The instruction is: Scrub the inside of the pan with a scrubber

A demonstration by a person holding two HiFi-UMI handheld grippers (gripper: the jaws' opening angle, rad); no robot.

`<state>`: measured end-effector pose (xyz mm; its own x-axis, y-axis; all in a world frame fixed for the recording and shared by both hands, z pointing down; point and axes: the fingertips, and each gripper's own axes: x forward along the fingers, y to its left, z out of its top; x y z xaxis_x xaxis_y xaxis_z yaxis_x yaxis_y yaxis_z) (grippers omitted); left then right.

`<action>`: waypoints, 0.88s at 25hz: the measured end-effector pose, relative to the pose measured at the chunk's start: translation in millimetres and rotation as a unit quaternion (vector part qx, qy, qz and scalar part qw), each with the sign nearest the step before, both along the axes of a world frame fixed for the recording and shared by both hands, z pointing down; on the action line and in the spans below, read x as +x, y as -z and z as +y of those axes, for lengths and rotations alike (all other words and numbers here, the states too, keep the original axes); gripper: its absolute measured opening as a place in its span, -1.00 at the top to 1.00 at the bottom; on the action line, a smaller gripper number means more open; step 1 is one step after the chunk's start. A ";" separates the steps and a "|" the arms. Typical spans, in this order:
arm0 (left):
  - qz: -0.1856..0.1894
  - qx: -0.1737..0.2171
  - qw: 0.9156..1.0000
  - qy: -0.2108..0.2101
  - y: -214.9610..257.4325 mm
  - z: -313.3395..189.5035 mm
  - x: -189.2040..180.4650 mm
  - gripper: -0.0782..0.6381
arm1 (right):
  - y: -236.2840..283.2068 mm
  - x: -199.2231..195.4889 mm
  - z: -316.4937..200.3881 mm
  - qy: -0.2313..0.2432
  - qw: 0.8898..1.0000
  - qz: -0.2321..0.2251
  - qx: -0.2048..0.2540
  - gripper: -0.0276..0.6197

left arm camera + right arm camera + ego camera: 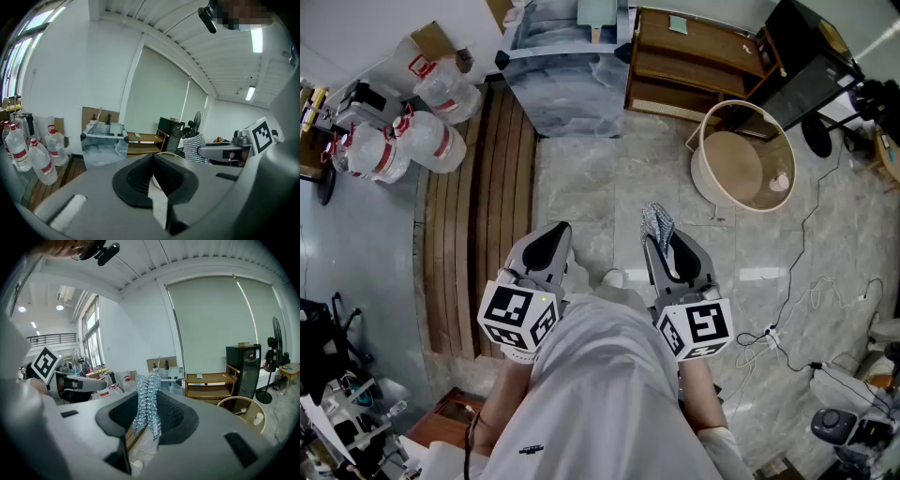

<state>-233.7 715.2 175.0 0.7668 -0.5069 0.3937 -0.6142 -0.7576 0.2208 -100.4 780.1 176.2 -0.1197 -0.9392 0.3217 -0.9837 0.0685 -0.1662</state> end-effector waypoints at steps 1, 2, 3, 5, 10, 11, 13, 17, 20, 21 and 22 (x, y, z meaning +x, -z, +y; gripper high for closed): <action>0.000 0.001 1.000 -0.001 -0.4 -0.5 1.3 0.77 | -0.5 0.6 -0.9 -0.001 1.000 -0.002 0.000 0.56; -0.001 0.001 1.000 -0.001 -0.9 -1.0 2.5 0.77 | -0.9 1.1 -1.8 -0.001 1.000 -0.003 0.001 0.56; -0.001 0.002 1.000 -0.002 -1.2 -1.7 3.4 0.77 | -1.4 1.6 -2.8 -0.001 1.000 -0.004 0.000 0.56; -0.002 0.001 1.000 -0.001 -1.7 -3.3 4.3 0.77 | -2.6 2.4 -4.9 0.001 1.000 -0.005 -0.001 0.56; -0.004 -0.008 1.000 0.001 -6.4 -16.5 2.5 0.77 | -6.4 3.2 -19.5 0.004 1.000 -0.011 -0.012 0.56; -0.005 -0.010 1.000 0.003 -8.8 -20.6 1.1 0.77 | -8.7 2.9 -22.8 0.003 1.000 -0.017 -0.015 0.55; -0.008 -0.017 1.000 0.005 -16.0 -28.9 -2.4 0.77 | -14.4 1.6 -29.4 0.001 0.999 -0.022 -0.023 0.54; 0.000 -0.043 0.999 0.007 -32.5 -51.2 -11.9 0.77 | -24.6 -2.4 -50.8 -0.005 0.999 -0.021 -0.041 0.52; 0.011 -0.049 0.999 0.008 -32.3 -79.9 -20.3 0.77 | -22.4 -5.8 -77.2 -0.013 0.999 -0.014 -0.049 0.52; 0.015 -0.047 0.999 0.008 -29.7 -91.8 -22.2 0.77 | -20.3 -6.1 -87.7 -0.016 0.999 -0.012 -0.050 0.52; 0.020 -0.045 0.999 0.006 -26.5 -103.8 -24.0 0.77 | -18.1 -6.2 -98.4 -0.018 0.999 -0.010 -0.049 0.52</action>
<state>-257.7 611.4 201.5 0.7762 -0.4809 0.4078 -0.6134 -0.7258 0.3116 -106.6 681.8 194.3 -0.0934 -0.9069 0.4108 -0.9817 0.0152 -0.1897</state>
